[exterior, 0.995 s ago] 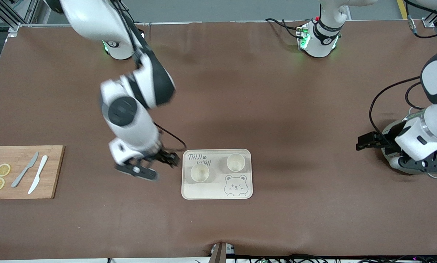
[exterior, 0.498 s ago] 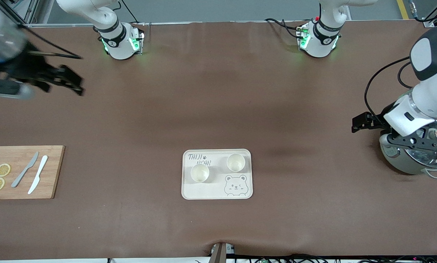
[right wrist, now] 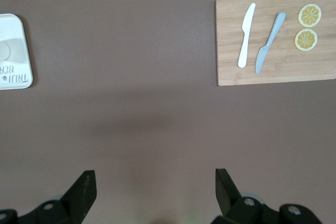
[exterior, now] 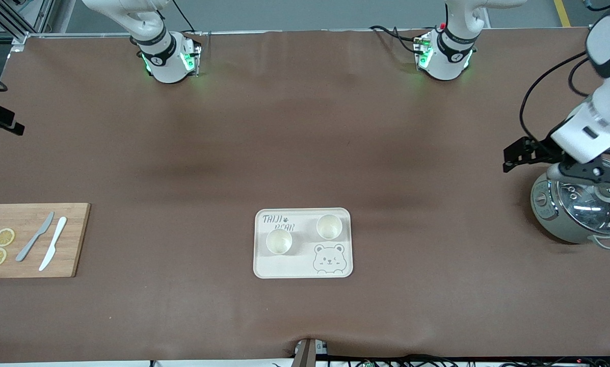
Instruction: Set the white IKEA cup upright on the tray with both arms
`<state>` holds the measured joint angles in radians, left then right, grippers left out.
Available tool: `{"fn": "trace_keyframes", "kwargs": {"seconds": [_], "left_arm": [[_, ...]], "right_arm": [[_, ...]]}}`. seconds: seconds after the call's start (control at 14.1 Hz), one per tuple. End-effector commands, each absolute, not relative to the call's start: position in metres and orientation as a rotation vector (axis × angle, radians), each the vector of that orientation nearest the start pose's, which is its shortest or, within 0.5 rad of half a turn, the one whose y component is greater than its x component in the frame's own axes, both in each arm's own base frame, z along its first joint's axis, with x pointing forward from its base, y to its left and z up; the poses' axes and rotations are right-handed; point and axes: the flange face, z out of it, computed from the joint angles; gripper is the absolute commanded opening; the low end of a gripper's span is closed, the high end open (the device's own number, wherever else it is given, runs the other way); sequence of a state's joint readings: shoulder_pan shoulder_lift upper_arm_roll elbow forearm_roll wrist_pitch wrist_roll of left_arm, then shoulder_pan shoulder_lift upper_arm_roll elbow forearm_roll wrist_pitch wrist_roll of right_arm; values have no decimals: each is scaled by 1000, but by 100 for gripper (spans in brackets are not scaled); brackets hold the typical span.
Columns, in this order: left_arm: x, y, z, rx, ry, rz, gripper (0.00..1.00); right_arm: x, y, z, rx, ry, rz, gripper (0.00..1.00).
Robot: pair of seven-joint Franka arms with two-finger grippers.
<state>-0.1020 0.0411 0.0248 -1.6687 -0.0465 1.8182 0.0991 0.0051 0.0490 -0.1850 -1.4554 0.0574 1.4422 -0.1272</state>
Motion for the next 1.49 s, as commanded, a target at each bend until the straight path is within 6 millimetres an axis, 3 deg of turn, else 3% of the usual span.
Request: {"fn": "trace_keyframes", "kwargs": {"seconds": [0.0,0.21,0.57,0.78,1.35,1.42], "left_arm": [[571,-44,607,-3122,298,-142,100],[573,-34,634,-3111,281,-215,100],[573,-44,632,-3118,288,-180,100],[569,-38,631,-3121,291,-135,100],[565,-20,631,-3124,305,-87,100],[561,-14,639,-3130,284,-109,100]], "right_arm": [[545,-87,640,-3095,45,63,100],[548,-81,644,-3148,15,35,100],[554,-67,658,-3143,9,-27,100],[557,-53,658,-3155,-4,-13,100],[557,-57,659,-3155,5,-18,100],[557,-56,659,-3156,5,-20,100]]}}
